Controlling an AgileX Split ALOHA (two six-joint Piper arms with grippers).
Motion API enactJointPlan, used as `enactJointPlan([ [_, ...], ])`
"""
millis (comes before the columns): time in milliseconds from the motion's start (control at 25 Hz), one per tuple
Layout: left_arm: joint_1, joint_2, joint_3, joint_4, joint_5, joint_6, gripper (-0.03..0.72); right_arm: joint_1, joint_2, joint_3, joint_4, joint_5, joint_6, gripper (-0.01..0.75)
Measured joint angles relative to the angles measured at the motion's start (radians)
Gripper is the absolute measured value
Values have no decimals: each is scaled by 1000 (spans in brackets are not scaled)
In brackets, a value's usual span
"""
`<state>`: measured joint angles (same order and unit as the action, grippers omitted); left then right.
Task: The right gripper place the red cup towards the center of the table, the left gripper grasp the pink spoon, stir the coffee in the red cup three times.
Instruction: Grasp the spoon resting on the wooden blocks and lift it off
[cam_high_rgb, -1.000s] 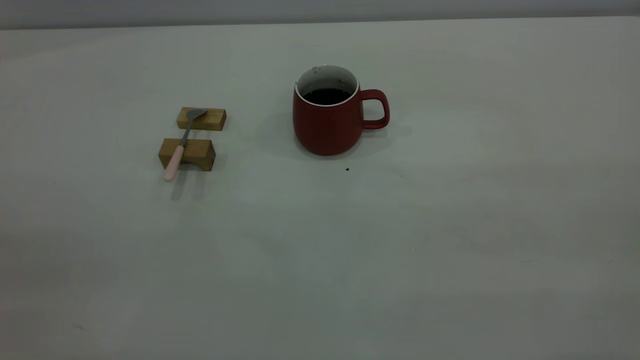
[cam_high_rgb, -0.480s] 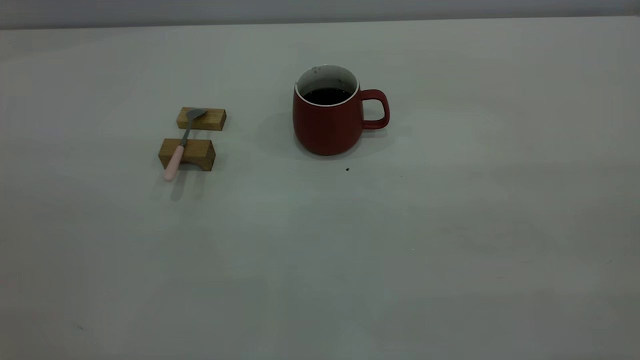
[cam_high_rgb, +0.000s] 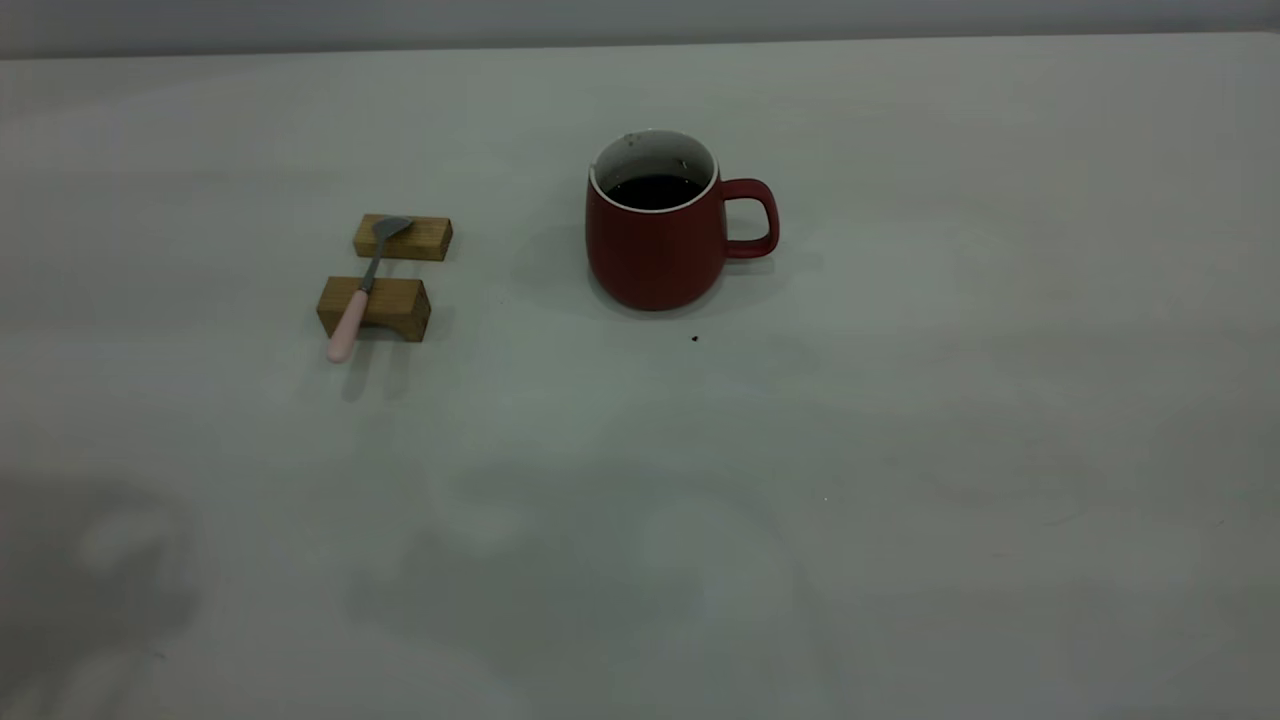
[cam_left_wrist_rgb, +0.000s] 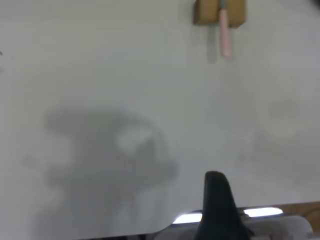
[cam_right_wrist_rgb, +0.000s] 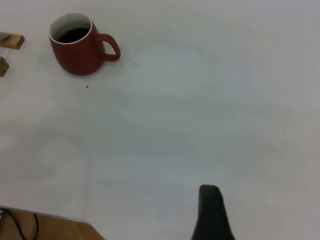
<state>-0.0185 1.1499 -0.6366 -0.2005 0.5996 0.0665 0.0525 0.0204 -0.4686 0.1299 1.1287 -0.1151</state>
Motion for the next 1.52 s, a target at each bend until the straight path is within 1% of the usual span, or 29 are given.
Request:
enactJointPlan([
  [120,-5,188,-65,-9,-46,0,560,0,0,0,0,0,0,586],
  [200,-20,303,-113,-9,-84,0,560,0,0,0,0,0,0,586],
  [400,-93,584,-241,-14,-179,-29,560,0,0,0,0,0,0,586],
  [560,-154,777,-359,-15,-200,-50,560,0,0,0,0,0,0,586],
  [680,-178,882,-430,-15,-202,-54,560,0,0,0,0,0,0,586],
  [800,-188,948,-482,-15,-203,-56,560,0,0,0,0,0,0,586],
  [1040,-202,1027,-538,-15,-207,-56,560,0,0,0,0,0,0,586],
  [1520,-202,1066,-566,-15,-214,-56,560,-1,0,0,0,0,0,586],
])
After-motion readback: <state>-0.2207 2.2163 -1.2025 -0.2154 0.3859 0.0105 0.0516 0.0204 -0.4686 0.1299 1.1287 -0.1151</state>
